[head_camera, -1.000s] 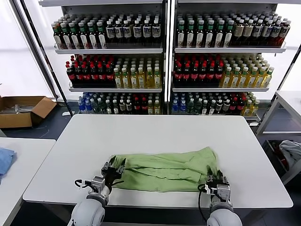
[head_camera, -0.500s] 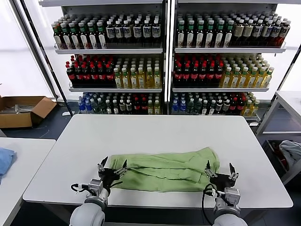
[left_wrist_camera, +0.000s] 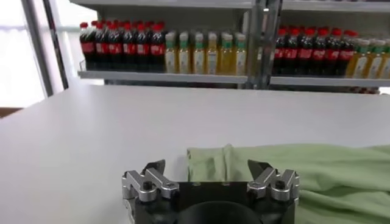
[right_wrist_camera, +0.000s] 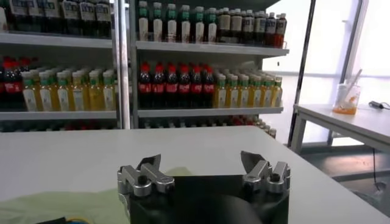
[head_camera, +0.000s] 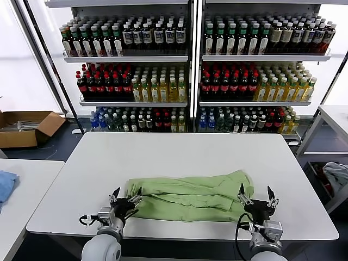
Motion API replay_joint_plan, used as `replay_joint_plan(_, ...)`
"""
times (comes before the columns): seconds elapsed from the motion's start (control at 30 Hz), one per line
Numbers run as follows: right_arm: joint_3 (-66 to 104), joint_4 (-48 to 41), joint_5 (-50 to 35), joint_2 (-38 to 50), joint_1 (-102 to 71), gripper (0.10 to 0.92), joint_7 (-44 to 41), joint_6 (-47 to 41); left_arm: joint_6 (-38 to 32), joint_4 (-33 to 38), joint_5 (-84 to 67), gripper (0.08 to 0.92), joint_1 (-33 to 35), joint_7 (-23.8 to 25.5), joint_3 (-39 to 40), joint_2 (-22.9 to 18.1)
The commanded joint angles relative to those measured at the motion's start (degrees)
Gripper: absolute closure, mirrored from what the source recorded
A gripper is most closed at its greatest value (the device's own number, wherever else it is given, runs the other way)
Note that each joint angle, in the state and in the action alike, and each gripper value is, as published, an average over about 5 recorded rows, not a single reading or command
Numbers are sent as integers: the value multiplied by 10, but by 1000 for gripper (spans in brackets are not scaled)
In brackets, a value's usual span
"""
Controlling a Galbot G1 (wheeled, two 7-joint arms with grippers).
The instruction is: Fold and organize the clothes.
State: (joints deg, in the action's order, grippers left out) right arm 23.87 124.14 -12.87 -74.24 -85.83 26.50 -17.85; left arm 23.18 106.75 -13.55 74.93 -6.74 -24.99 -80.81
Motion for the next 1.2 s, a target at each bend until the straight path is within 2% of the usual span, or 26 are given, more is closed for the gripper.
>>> replay_joint_plan(0.03, 1, 11, 1, -1, -9, 203, 0, 5, 12, -36, -48, 180, -5, -8, -8, -9)
replay_joint_plan(0.1, 0, 12, 2, -1, -9, 203, 0, 5, 13, -40, -50, 193, -6, -6, -7, -9)
replay_joint_plan(0.2, -1, 12, 2, -3, -11, 203, 0, 6, 13, -43, -52, 254, -6, -4, -7, -8)
replay_joint_plan(0.4, 0, 8, 3, -4, -10, 203, 0, 6, 10, -37, -48, 426, 3, 5, -4, -3)
replay_joint_plan(0.67, -3, -4, 3, -4, -2, 203, 1, 6, -9, -22, -2, 660, 18, 43, 3, 0)
replay_joint_plan(0.87, -4, -14, 3, -2, 4, 203, 1, 7, -24, -23, 11, 833, 18, 48, -13, 7)
replay_joint_plan(0.97, -4, -19, 2, 2, 9, 203, 1, 7, -33, -16, 8, 884, 18, 48, -39, 29)
replay_joint_plan(1.07, -5, -24, 1, 4, 15, 203, 0, 7, -37, -1, 0, 890, 14, 48, -81, 67)
replay_joint_plan(1.2, -10, -28, 0, 6, 27, 203, 0, 4, -30, 7, -34, 890, -7, 47, -164, 166)
